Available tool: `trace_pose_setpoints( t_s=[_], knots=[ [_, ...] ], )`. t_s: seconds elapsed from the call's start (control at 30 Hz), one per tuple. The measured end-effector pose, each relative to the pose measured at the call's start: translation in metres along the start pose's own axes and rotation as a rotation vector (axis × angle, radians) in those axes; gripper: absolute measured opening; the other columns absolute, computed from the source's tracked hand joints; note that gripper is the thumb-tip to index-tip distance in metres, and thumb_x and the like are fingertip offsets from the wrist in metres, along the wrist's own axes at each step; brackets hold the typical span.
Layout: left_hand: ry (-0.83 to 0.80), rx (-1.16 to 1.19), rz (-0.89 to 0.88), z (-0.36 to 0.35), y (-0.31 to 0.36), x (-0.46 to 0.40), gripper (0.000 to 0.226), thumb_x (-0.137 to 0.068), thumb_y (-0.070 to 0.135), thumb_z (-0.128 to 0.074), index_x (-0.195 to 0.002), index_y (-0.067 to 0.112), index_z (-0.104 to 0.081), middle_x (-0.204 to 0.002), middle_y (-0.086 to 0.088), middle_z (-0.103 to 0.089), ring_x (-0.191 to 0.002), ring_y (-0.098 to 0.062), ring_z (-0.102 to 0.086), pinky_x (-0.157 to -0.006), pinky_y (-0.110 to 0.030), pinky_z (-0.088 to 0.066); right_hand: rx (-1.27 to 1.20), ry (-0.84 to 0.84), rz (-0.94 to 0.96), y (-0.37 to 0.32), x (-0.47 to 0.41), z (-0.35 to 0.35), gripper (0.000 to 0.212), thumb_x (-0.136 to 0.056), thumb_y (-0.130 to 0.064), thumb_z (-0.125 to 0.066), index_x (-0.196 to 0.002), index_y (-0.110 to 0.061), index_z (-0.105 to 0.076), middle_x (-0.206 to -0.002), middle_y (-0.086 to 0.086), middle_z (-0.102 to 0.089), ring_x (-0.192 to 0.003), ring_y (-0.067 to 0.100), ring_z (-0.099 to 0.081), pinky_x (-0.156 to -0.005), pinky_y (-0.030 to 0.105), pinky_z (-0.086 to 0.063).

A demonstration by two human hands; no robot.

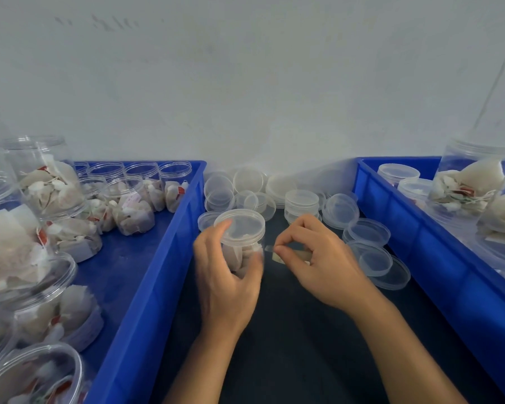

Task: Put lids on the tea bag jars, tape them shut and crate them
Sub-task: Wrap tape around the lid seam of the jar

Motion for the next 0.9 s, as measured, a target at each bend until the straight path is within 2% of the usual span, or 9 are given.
trace_pose_setpoints(
  t_s=[0.07,0.13,0.27,0.33,0.43,0.57,0.67,0.8,0.9],
  knots=[
    [-0.062,0.033,-0.008,-0.003,-0.002,-0.001,0.057,-0.092,0.029,-0.079,-0.139,0.044,-0.051,-0.135,0.009,-0.05,-0.127,-0.003,-0.054,-0.097,-0.023,-0.051,0.033,0.015,0.014,-0.002,0.001,0.0,0.001,-0.099,-0.046,-0.064,-0.098,-0.046,-0.063,-0.109,-0.023,-0.052,-0.091,0.009,-0.063,-0.073,0.041,-0.058],
    [-0.058,0.036,-0.041,-0.003,-0.004,-0.003,0.048,-0.097,0.034,-0.074,-0.139,0.048,-0.052,-0.136,0.007,-0.053,-0.127,-0.005,-0.055,-0.097,-0.02,-0.05,0.055,0.039,0.031,-0.005,0.001,0.001,0.002,-0.098,-0.047,-0.064,-0.098,-0.045,-0.064,-0.108,-0.024,-0.052,-0.09,0.009,-0.063,-0.07,0.04,-0.058],
    [-0.087,0.017,-0.069,0.0,0.002,-0.005,0.059,-0.102,0.04,-0.064,-0.152,0.056,-0.038,-0.147,0.018,-0.051,-0.141,-0.003,-0.049,-0.107,-0.012,-0.041,0.068,0.101,0.052,-0.01,0.002,0.005,0.003,-0.097,-0.044,-0.065,-0.096,-0.042,-0.067,-0.106,-0.023,-0.052,-0.091,0.006,-0.064,-0.064,0.035,-0.056],
    [-0.112,-0.035,-0.101,0.001,0.005,-0.005,0.062,-0.101,0.043,-0.058,-0.158,0.052,-0.035,-0.141,0.022,-0.052,-0.135,-0.002,-0.051,-0.106,-0.012,-0.04,0.075,0.124,0.052,-0.01,0.002,0.007,0.002,-0.096,-0.041,-0.067,-0.094,-0.04,-0.069,-0.104,-0.021,-0.054,-0.091,0.004,-0.063,-0.063,0.033,-0.055],
    [-0.148,-0.114,-0.108,0.002,0.009,-0.006,0.064,-0.099,0.046,-0.056,-0.16,0.044,-0.038,-0.132,0.013,-0.057,-0.12,-0.003,-0.055,-0.097,-0.012,-0.041,0.065,0.126,0.045,-0.009,0.002,0.009,0.002,-0.096,-0.038,-0.07,-0.094,-0.039,-0.071,-0.102,-0.02,-0.055,-0.09,0.005,-0.063,-0.063,0.035,-0.056],
    [-0.181,-0.122,-0.082,0.003,0.013,-0.006,0.063,-0.098,0.041,-0.059,-0.159,0.04,-0.043,-0.136,0.011,-0.057,-0.124,-0.002,-0.054,-0.099,-0.016,-0.042,0.048,0.121,0.051,-0.009,0.002,0.009,0.003,-0.096,-0.038,-0.07,-0.093,-0.039,-0.071,-0.102,-0.02,-0.056,-0.089,0.006,-0.065,-0.064,0.037,-0.056],
    [-0.193,-0.111,-0.063,0.003,0.014,-0.006,0.062,-0.098,0.038,-0.06,-0.158,0.04,-0.044,-0.14,0.012,-0.055,-0.129,0.0,-0.051,-0.101,-0.014,-0.038,0.042,0.119,0.051,-0.008,0.001,0.01,0.004,-0.096,-0.038,-0.07,-0.093,-0.04,-0.07,-0.102,-0.02,-0.057,-0.089,0.007,-0.065,-0.064,0.034,-0.055],
    [-0.205,-0.101,-0.059,0.004,0.015,-0.005,0.063,-0.095,0.05,-0.058,-0.155,0.047,-0.042,-0.142,0.015,-0.054,-0.13,0.002,-0.05,-0.1,-0.012,-0.038,0.051,0.127,0.056,-0.009,0.001,0.01,0.003,-0.096,-0.038,-0.071,-0.093,-0.04,-0.07,-0.101,-0.019,-0.057,-0.093,0.004,-0.064,-0.062,0.026,-0.049],
    [-0.19,-0.113,-0.046,0.002,0.015,-0.005,0.064,-0.093,0.061,-0.062,-0.153,0.048,-0.043,-0.139,0.014,-0.054,-0.128,0.001,-0.051,-0.097,-0.013,-0.041,0.056,0.123,0.053,-0.009,0.001,0.01,0.003,-0.096,-0.038,-0.07,-0.093,-0.039,-0.07,-0.1,-0.019,-0.057,-0.089,0.006,-0.064,-0.063,0.029,-0.051]
  ],
)
Point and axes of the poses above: each hand's wrist, its own x-axis away from the middle knuckle, its own z-axis out of the back of the hand, y = z × x, the point moved 1 cm from there along -x, towards the middle knuckle
